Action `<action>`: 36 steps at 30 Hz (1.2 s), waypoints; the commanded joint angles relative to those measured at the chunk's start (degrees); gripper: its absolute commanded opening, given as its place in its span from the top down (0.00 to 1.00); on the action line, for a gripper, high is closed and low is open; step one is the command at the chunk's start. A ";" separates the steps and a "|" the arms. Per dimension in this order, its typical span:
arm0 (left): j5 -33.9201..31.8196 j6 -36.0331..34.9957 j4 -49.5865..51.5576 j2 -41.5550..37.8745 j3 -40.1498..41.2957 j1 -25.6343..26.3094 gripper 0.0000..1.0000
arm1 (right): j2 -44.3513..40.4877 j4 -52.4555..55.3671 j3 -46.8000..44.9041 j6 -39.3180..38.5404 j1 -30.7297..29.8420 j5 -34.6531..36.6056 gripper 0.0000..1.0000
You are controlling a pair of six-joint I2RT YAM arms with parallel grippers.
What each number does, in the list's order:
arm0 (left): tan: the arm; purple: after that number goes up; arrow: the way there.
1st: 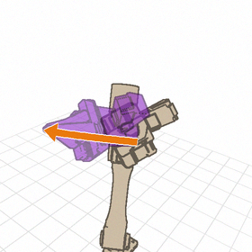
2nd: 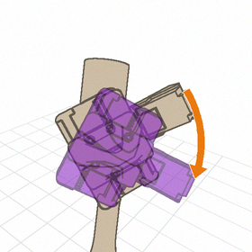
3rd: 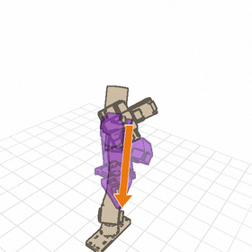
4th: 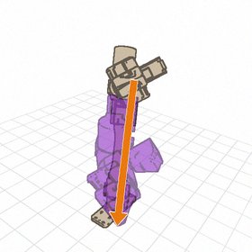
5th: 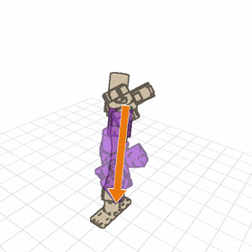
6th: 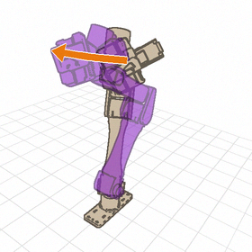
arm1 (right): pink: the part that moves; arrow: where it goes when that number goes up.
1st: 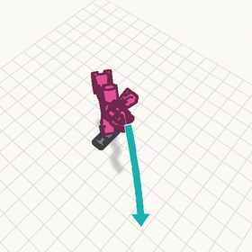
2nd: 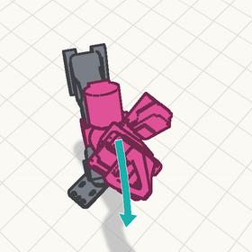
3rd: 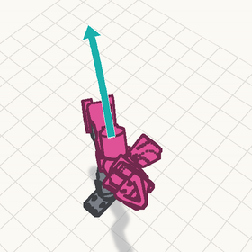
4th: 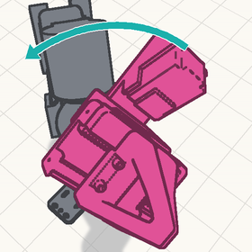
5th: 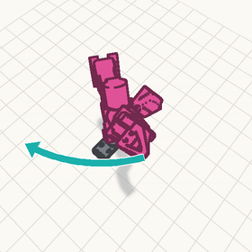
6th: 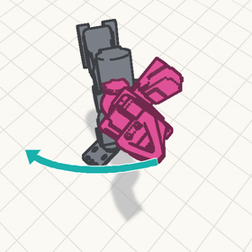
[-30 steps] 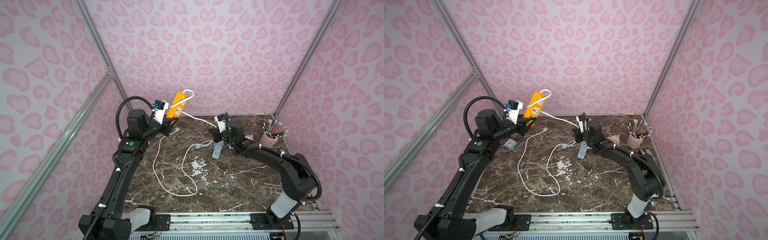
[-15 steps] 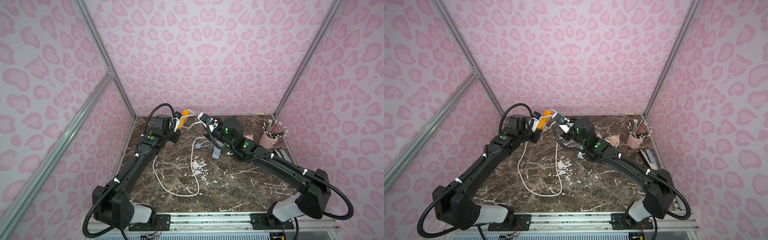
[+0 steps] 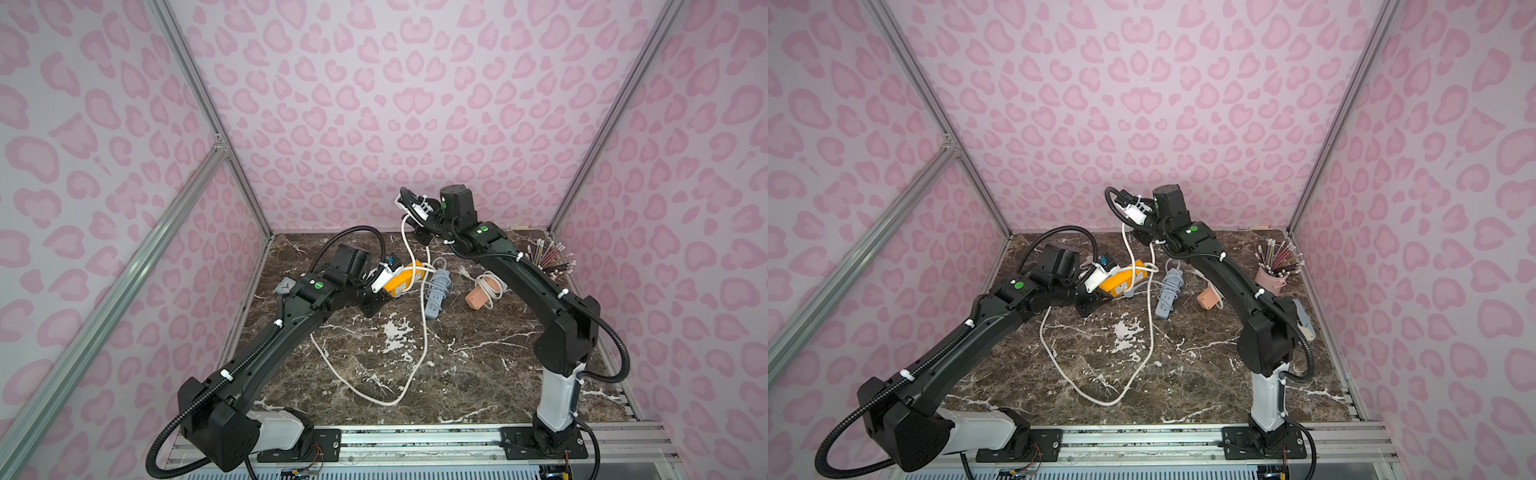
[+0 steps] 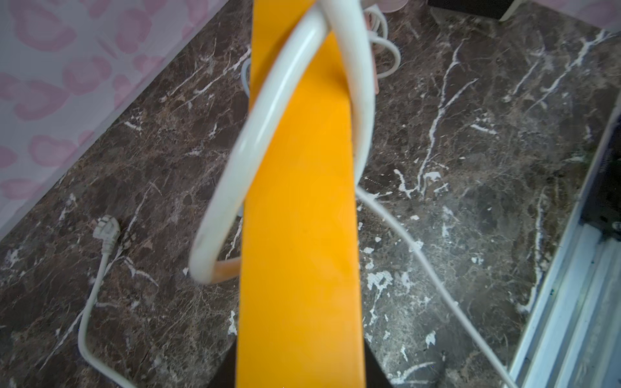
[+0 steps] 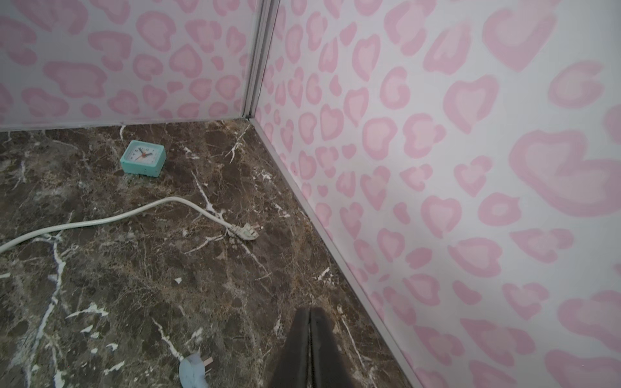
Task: Wrap the cord around the power strip
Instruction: Wrap the power cord around the power strip.
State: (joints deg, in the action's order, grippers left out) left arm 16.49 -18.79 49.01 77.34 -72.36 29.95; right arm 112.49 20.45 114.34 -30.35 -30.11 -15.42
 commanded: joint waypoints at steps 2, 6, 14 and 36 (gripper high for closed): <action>13.47 -2.54 -0.33 -1.36 -3.46 0.50 0.97 | 2.76 4.73 5.23 2.56 0.02 -5.08 1.00; 25.18 -3.53 -6.29 -5.92 -1.76 0.48 0.97 | 3.85 1.34 5.01 8.28 2.27 -13.95 1.00; 34.63 7.35 -27.37 -12.82 3.70 -4.03 0.97 | -0.01 -21.10 -11.48 29.43 6.95 -26.84 0.63; 21.48 23.73 -41.51 -11.95 4.49 -10.02 0.97 | -4.11 -61.29 -46.50 58.82 1.60 -7.44 0.73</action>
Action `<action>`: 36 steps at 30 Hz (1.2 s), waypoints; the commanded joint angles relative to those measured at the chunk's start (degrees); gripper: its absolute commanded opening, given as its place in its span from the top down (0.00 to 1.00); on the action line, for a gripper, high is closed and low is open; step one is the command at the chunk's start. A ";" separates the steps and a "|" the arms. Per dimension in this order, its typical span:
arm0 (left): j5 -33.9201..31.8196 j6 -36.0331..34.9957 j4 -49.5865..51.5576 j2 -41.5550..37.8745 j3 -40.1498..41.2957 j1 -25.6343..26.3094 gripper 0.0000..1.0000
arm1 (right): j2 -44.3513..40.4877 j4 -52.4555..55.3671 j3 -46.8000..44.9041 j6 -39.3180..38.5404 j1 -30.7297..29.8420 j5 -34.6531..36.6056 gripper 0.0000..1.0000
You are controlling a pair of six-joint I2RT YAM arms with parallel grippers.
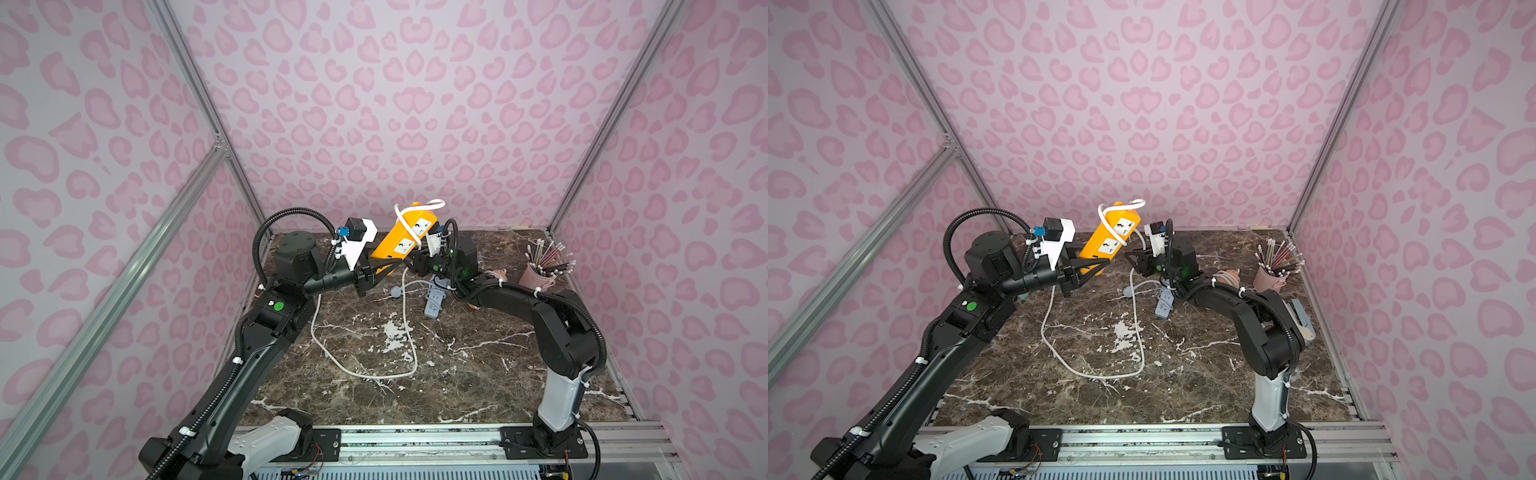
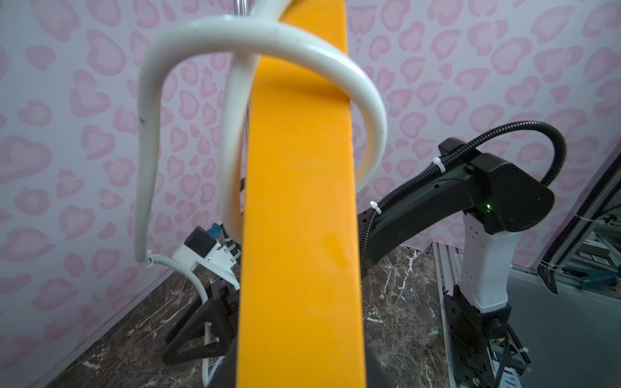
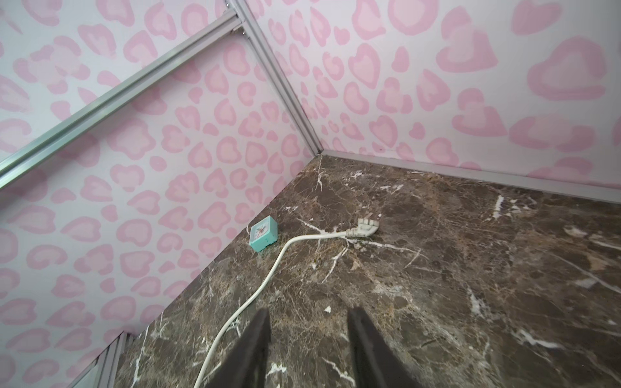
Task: Wrap the cord around the power strip
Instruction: Wrap the power cord around the power strip.
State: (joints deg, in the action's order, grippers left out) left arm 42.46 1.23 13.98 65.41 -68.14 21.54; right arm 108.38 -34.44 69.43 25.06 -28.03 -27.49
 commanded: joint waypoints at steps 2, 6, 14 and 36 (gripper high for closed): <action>-5.98 7.25 -8.54 0.37 0.85 -5.15 0.97 | -0.53 -7.68 -3.69 3.94 -0.96 4.81 0.86; -9.26 8.43 -7.79 2.32 -0.19 -11.53 0.97 | -3.29 -2.51 -5.87 -1.33 -2.78 6.23 0.99; -41.82 -8.12 9.90 10.33 -3.75 -12.69 0.97 | -14.73 20.25 -5.82 -26.00 -7.75 19.28 1.00; -19.02 -25.84 29.20 12.65 0.73 6.77 0.97 | -13.05 45.38 29.44 -56.17 -5.31 12.50 1.00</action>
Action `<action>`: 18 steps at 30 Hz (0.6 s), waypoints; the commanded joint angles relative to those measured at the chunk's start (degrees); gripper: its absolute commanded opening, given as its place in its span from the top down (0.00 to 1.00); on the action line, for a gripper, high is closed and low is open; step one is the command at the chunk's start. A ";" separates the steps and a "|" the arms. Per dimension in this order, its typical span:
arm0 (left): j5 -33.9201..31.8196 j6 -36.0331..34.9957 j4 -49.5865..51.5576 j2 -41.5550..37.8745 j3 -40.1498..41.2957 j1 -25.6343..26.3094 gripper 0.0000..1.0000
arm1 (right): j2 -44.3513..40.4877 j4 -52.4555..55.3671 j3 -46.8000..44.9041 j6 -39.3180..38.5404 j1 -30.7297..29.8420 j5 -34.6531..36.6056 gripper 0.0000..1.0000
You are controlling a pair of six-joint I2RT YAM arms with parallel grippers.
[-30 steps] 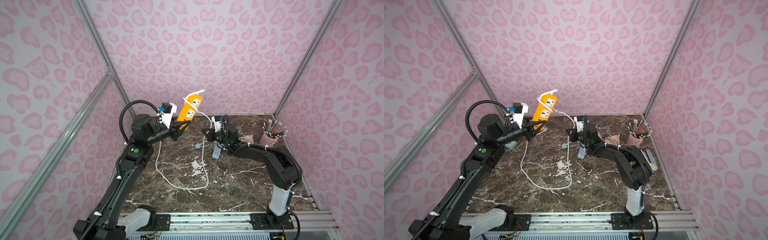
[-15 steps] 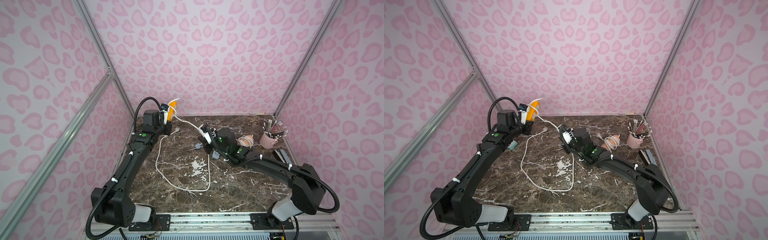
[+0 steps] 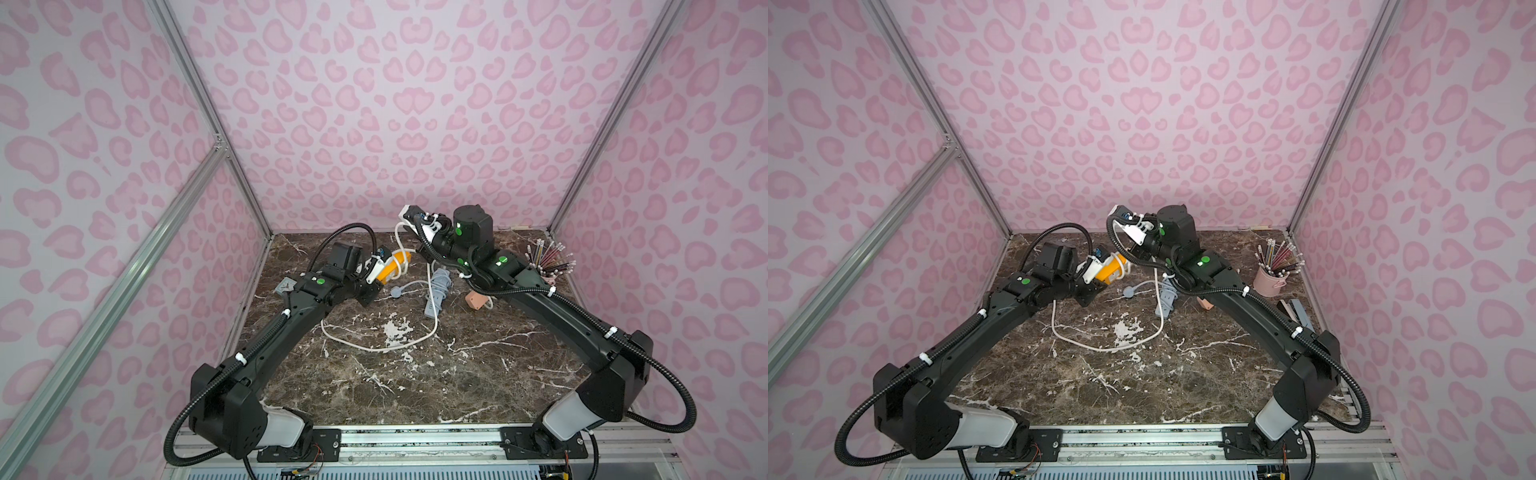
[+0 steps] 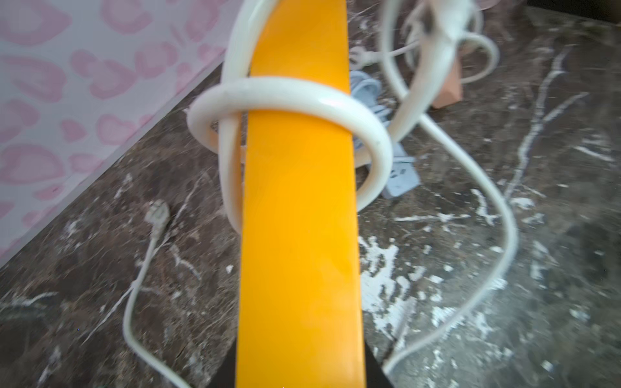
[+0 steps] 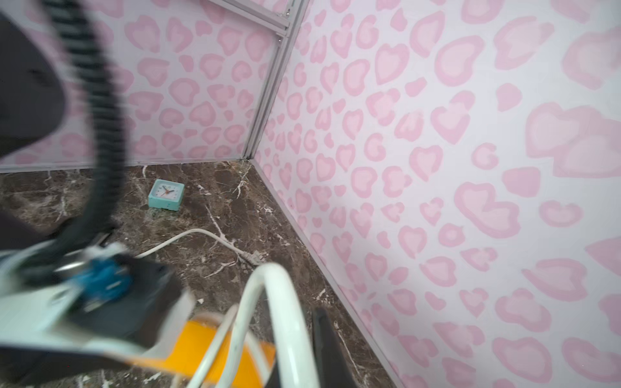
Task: Wrap the cord around the power strip
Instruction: Wrap the power cord around the power strip.
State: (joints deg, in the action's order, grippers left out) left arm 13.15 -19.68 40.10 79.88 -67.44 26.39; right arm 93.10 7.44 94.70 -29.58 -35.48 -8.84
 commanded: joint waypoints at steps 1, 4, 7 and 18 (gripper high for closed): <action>11.38 -5.75 3.92 -2.60 -0.03 2.93 0.97 | 3.40 5.17 5.76 -1.95 2.92 -6.75 1.00; 18.55 -8.35 5.86 -5.34 -0.40 5.09 0.97 | 7.49 9.25 10.62 -1.81 5.72 -10.87 1.00; 29.10 -9.53 5.35 -7.87 -1.39 5.33 0.97 | 11.08 9.85 14.34 0.44 7.74 -17.17 1.00; 49.00 11.31 -31.10 -17.69 2.66 1.47 0.97 | 18.19 -18.26 4.78 30.88 10.35 -38.44 0.73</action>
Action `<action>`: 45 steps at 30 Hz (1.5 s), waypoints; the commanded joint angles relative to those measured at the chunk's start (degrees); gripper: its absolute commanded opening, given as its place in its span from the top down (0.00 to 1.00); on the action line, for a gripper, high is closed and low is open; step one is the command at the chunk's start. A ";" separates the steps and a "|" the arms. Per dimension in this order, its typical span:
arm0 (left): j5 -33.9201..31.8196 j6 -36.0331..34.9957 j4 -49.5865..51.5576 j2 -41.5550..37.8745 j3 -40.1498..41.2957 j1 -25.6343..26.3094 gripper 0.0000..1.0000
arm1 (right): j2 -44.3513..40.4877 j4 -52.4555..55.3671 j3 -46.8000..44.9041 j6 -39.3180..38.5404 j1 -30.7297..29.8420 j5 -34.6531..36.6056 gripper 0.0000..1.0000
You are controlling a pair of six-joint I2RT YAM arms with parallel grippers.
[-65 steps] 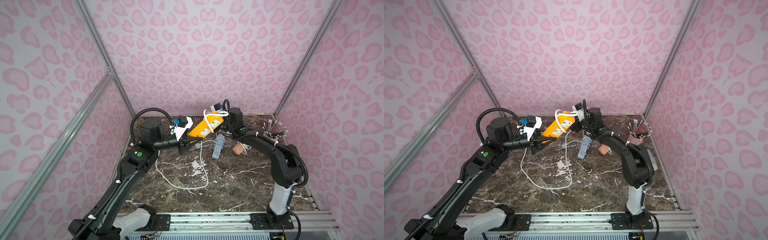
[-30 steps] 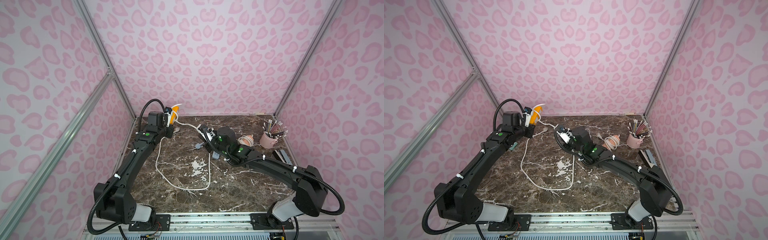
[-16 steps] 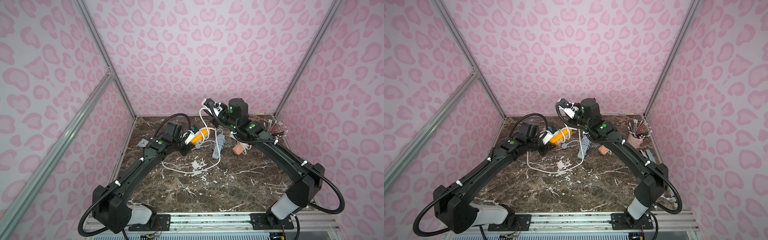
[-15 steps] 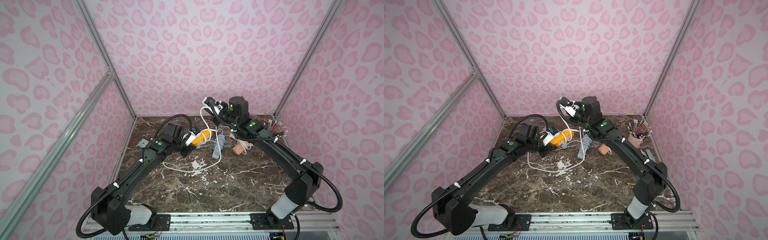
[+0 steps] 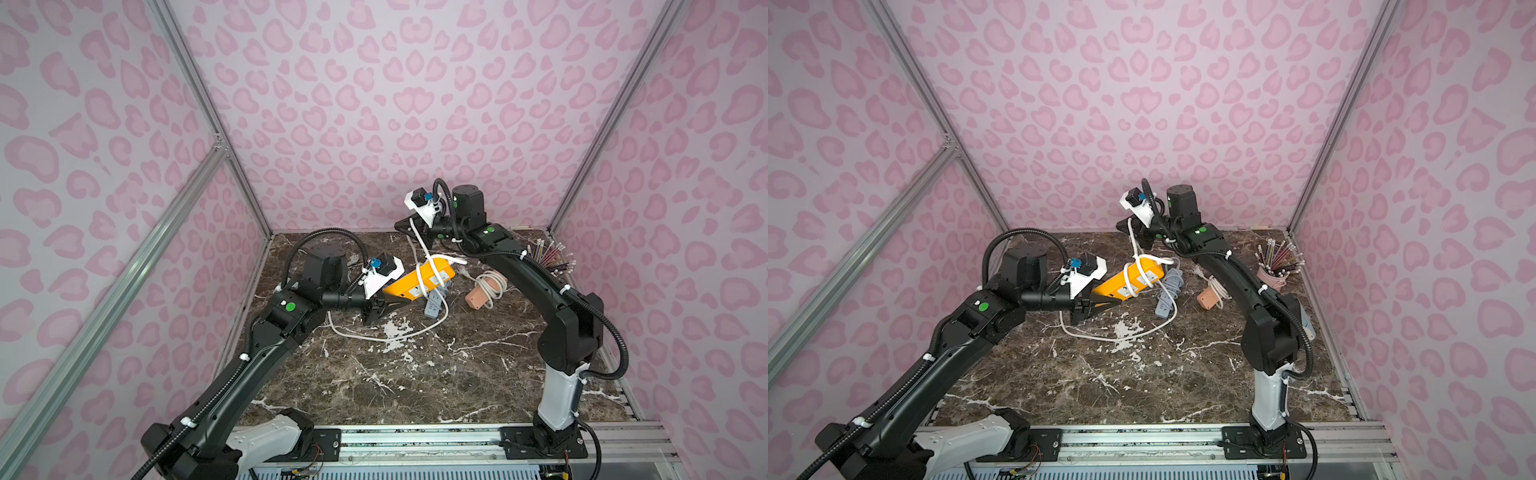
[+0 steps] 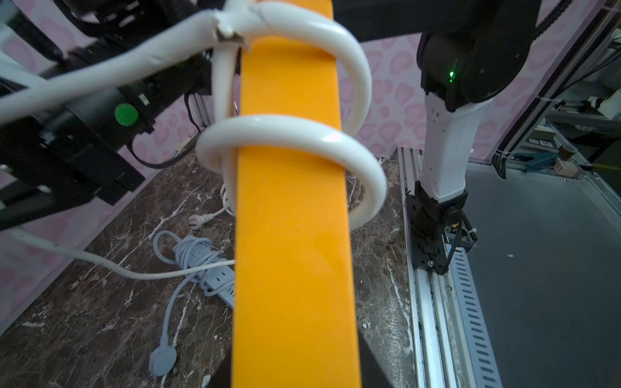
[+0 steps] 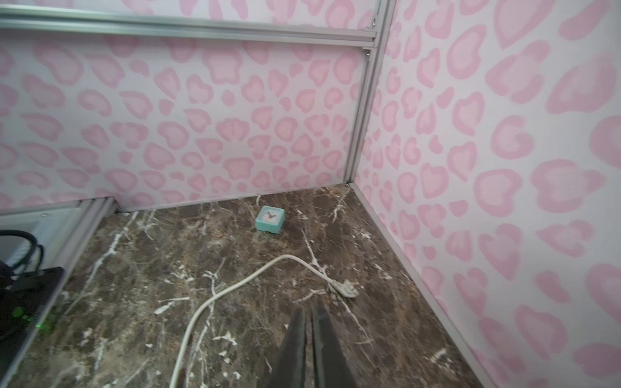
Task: Wrap the cord around the power strip
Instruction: Wrap the power cord around the power strip.
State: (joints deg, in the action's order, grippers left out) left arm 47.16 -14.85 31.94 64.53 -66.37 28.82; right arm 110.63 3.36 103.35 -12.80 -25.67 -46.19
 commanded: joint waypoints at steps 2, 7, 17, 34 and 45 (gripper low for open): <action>13.04 10.67 -27.89 -3.08 2.34 -2.96 0.97 | -0.69 -23.18 -10.38 20.17 0.66 -0.28 0.65; 8.79 12.54 -27.11 -2.39 0.27 -5.78 0.97 | -3.91 -29.66 -20.47 23.26 0.90 3.96 0.48; 6.17 15.55 -28.39 -1.17 -2.00 -6.63 0.97 | -1.14 -38.87 -26.74 28.41 -0.74 12.47 0.47; -33.38 11.43 -12.39 5.35 -8.44 -19.91 0.97 | -14.12 -20.79 -38.06 8.00 -11.33 49.09 1.00; -52.37 6.74 -7.98 14.97 -2.63 -21.88 0.97 | -29.01 -33.21 -46.25 -23.18 -24.59 70.96 1.00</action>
State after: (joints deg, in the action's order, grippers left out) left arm 1.04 -6.37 24.95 77.87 -69.04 6.61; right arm 84.18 -21.28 56.93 -24.03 -49.32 20.69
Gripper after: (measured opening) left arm 0.323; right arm 0.105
